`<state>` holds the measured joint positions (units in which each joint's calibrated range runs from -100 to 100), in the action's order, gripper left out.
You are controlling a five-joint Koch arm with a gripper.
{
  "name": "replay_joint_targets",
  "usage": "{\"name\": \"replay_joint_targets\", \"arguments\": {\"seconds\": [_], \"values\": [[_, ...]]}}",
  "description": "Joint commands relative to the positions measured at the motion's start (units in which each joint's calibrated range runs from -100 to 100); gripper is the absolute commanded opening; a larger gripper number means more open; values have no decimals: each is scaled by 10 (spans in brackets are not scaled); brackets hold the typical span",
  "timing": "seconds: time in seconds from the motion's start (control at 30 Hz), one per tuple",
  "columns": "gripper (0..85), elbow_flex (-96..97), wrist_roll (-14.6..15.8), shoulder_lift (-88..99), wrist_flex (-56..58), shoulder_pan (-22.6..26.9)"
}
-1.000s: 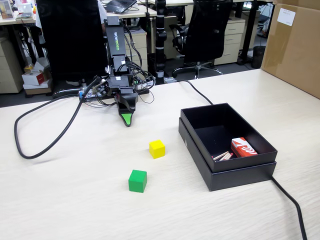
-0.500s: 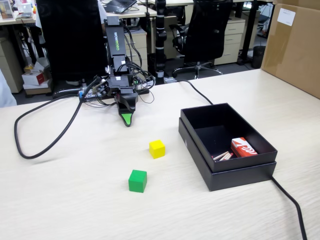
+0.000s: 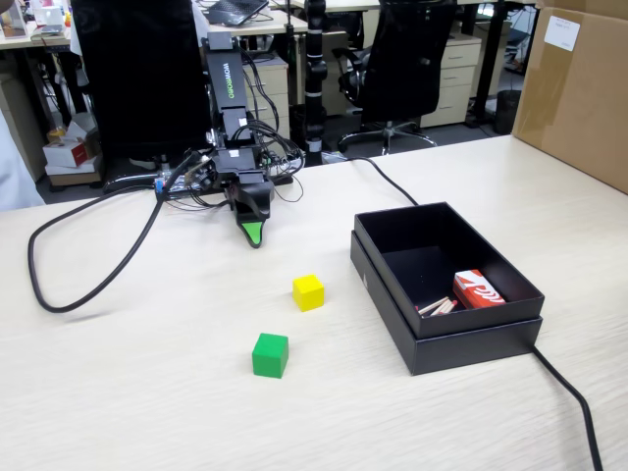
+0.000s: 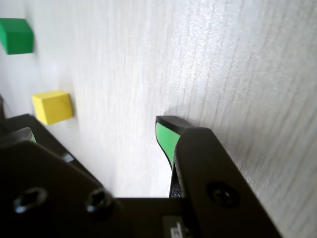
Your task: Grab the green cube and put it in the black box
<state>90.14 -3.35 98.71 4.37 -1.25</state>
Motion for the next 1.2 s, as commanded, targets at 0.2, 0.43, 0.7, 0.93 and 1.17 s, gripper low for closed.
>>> {"name": "replay_joint_targets", "arguments": {"seconds": [0.2, 0.43, 0.7, 0.93, 1.17], "values": [[476, -318, 43, -150, 307, 0], [476, -650, 60, -455, 448, -12], [469, -1028, 78, -817, 535, -19], [451, -1222, 92, -1024, 539, -28], [451, -1323, 113, -1159, 539, -30]]}}
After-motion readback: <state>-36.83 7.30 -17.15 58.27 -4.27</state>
